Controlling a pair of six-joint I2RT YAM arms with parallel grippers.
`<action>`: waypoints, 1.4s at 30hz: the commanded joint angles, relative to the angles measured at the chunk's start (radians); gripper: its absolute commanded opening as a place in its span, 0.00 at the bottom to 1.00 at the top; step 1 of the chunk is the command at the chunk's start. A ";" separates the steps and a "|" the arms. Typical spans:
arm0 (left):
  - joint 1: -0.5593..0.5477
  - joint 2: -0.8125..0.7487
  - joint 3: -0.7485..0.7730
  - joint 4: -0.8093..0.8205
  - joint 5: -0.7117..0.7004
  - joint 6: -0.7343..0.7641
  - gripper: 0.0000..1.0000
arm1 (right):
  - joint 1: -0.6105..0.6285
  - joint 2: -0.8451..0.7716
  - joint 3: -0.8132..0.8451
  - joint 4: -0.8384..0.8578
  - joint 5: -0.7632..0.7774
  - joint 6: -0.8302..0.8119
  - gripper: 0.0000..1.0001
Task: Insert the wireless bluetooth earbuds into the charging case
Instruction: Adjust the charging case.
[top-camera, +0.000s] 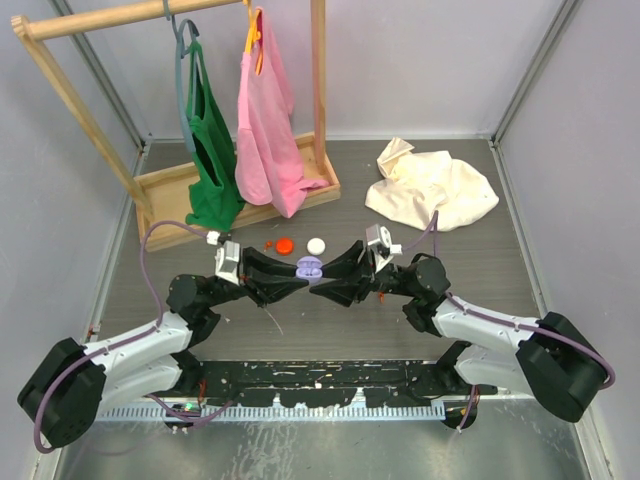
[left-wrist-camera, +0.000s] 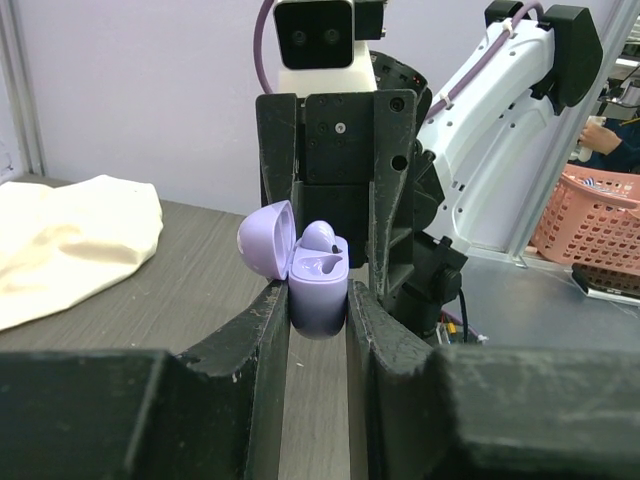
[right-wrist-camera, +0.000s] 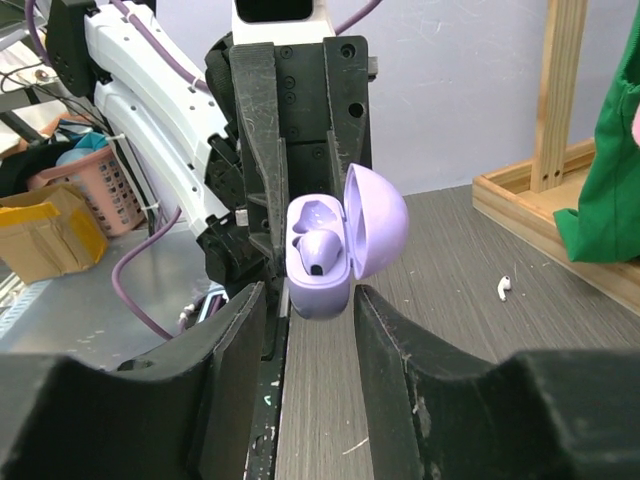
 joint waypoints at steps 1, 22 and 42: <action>-0.009 0.007 0.018 0.084 -0.022 0.000 0.00 | 0.013 0.008 0.052 0.082 0.001 0.012 0.46; -0.014 -0.081 -0.015 -0.053 -0.069 0.033 0.31 | 0.009 -0.041 0.026 0.013 0.024 -0.053 0.01; -0.015 -0.561 0.030 -1.043 -0.499 0.010 0.72 | -0.051 -0.131 -0.035 -0.208 0.143 -0.283 0.01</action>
